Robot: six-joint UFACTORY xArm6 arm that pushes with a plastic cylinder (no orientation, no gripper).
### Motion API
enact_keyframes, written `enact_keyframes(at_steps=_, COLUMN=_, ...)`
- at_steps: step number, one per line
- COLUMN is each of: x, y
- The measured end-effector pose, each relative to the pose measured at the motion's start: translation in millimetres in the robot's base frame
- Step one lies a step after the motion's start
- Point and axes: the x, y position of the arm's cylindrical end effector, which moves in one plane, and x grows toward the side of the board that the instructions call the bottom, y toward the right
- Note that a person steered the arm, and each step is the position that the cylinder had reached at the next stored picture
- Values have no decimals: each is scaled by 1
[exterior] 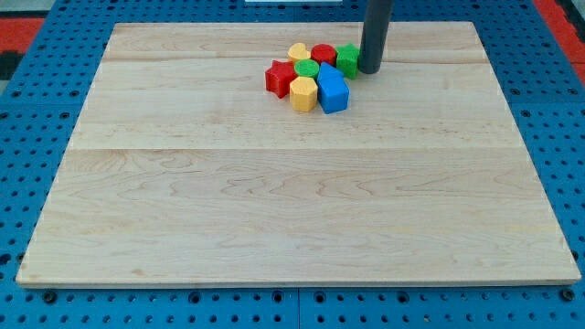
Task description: Push green star to the top right of the red circle
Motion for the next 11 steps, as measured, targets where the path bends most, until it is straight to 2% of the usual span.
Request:
enact_keyframes(at_steps=9, x=-39, y=2)
enact_keyframes(at_steps=10, x=-39, y=9)
enact_keyframes(at_steps=11, x=-18, y=30)
